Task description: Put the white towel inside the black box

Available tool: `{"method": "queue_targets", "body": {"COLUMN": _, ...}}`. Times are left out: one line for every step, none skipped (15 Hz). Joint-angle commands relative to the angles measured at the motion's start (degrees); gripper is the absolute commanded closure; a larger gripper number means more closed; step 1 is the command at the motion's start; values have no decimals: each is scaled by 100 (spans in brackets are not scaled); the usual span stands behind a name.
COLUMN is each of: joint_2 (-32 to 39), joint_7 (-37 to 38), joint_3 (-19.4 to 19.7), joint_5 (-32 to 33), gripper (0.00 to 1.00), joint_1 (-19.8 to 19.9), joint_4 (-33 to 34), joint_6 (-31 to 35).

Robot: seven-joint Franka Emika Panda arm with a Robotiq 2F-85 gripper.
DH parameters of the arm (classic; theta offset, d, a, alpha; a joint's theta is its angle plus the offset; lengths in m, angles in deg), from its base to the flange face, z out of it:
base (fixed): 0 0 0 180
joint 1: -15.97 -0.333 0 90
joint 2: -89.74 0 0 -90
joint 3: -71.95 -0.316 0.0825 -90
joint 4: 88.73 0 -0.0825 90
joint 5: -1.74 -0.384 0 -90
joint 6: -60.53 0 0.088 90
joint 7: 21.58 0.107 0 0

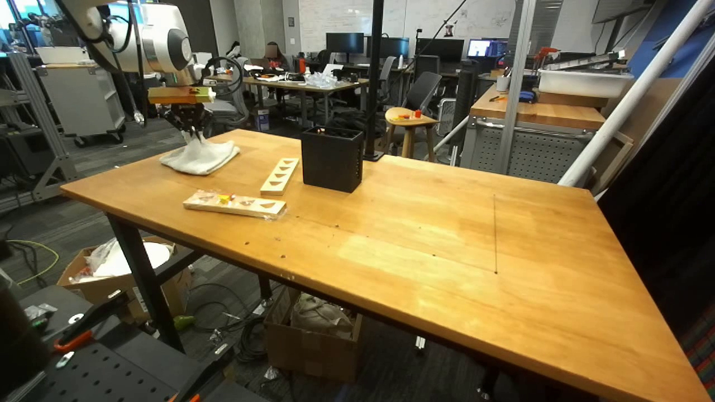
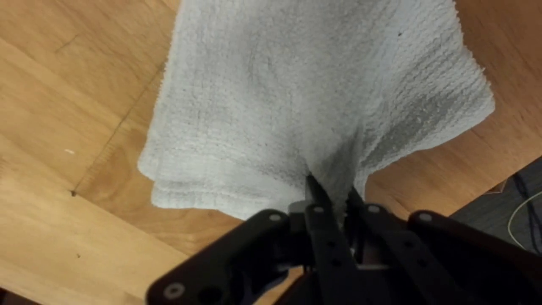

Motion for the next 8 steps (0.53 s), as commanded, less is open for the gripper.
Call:
{"method": "queue_targets", "body": {"joint_2": -592, "joint_7": -132, "joint_3": -52, "joint_5": -182, "gripper": 97, "joint_1": 85, "joint_4": -376, "joint_6": -288}}
{"method": "queue_targets", "body": {"joint_2": -714, "joint_7": -133, "joint_3": -53, "joint_5": -183, "gripper": 97, "joint_1": 95, "joint_4": -429, "joint_6": -383}}
{"method": "queue_targets", "body": {"joint_2": -873, "joint_7": -134, "joint_3": -40, "joint_5": -171, "gripper": 97, "joint_1": 111, "joint_4": -505, "joint_6": -510}}
{"method": "queue_targets", "body": {"joint_2": -1019, "joint_7": -148, "joint_3": -29, "joint_5": -160, "gripper": 97, "joint_1": 134, "joint_4": -556, "joint_6": -643}}
{"method": "queue_targets", "body": {"joint_2": -1159, "joint_7": -182, "joint_3": -29, "joint_5": -157, "gripper": 97, "joint_1": 164, "joint_4": -600, "joint_6": -786}}
{"method": "queue_targets", "body": {"joint_2": -1318, "joint_7": -255, "joint_3": -29, "joint_5": -158, "gripper": 97, "joint_1": 216, "joint_4": -641, "joint_6": -985}}
{"method": "queue_targets", "body": {"joint_2": -1469, "joint_7": -343, "joint_3": -34, "joint_5": -174, "gripper": 97, "joint_1": 277, "joint_4": -672, "joint_6": -1199}}
{"method": "queue_targets", "body": {"joint_2": -1620, "joint_7": -454, "joint_3": -38, "joint_5": -188, "gripper": 97, "joint_1": 346, "joint_4": -696, "joint_6": -1403}}
